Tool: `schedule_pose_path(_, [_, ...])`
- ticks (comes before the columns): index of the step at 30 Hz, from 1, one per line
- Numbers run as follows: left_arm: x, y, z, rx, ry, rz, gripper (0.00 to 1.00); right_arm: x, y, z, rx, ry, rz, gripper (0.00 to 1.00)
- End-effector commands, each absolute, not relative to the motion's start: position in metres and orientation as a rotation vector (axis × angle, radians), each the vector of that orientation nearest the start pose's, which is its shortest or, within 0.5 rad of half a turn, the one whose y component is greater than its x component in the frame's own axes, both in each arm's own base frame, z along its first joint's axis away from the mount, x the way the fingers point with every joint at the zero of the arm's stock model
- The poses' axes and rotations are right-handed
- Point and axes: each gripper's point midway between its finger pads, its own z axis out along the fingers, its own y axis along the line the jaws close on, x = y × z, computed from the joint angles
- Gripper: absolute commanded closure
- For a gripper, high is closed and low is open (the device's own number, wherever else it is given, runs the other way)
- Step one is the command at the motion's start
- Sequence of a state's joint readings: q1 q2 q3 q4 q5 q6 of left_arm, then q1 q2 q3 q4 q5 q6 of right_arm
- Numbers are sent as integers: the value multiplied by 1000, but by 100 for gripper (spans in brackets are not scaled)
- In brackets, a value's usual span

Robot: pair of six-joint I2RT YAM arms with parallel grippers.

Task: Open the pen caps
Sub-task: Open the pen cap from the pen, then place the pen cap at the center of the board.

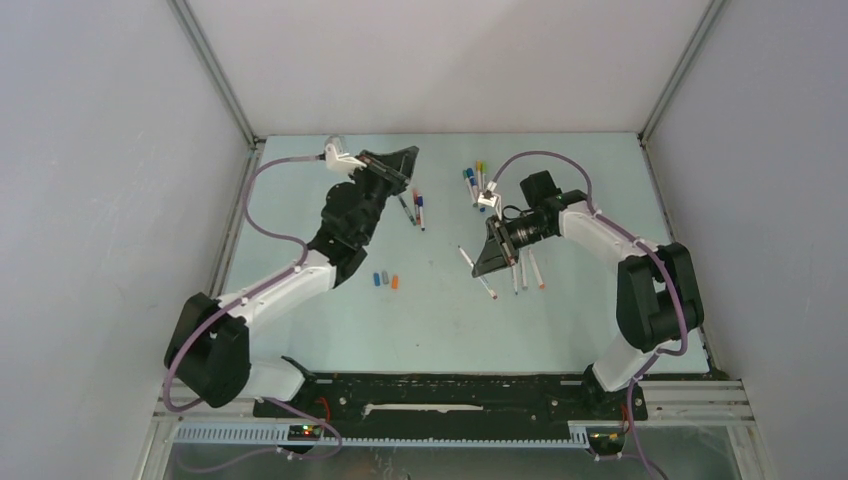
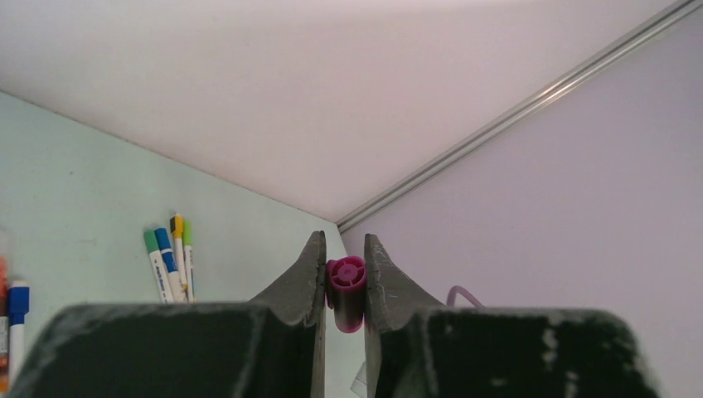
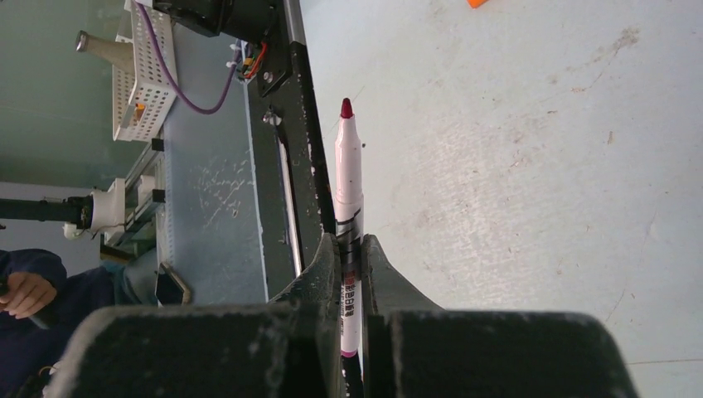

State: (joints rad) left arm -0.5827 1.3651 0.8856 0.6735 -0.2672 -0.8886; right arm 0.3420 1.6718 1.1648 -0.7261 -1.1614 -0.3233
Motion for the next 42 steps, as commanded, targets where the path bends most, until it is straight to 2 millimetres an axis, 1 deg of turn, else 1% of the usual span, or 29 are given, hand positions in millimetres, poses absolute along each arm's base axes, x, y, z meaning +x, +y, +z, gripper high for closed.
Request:
schedule_pose_path(1, [385,-232,354,-391,1352,-1014,100,237,243,160,-1051,2106,1561,100])
schedule_pose_path(5, [369,-238,329,-292,1466,-1037,100,242,235,163,-1058,2089,1529,100])
schedule_pose_path(13, [331,-252,248,-90,1807,-1011,100,256,214,162,-1040,2097,1430,100])
schedule_pose_path(17, [318,-244,202,-80,1996,-910,100,266,200,160,-998,2117,1371,100])
schedule_pose_path(21, [305,-239,170,-58,2104,-802,100,276,187,160,-938,2130,1344,100])
schedule_pose_path(23, [298,-244,159,-19,2154,-765,99,280,182,159,-915,2138,1337,100])
schedule_pose_path(25, [296,-243,145,0,2203,-679,99,282,178,157,-900,2149,1327,100])
schedule_pose_path(29, [289,-246,119,90,2316,-516,99,286,173,154,-877,2166,1310,100])
schedule_pose_path(34, [285,-246,94,171,2426,-327,100,289,170,152,-862,2174,1302,100])
schedule_pose_path(37, [284,-244,81,194,2469,-258,100,289,168,152,-853,2179,1301,100])
schedule_pose_path(42, [289,-241,71,211,2490,-183,98,291,166,151,-842,2182,1298,100])
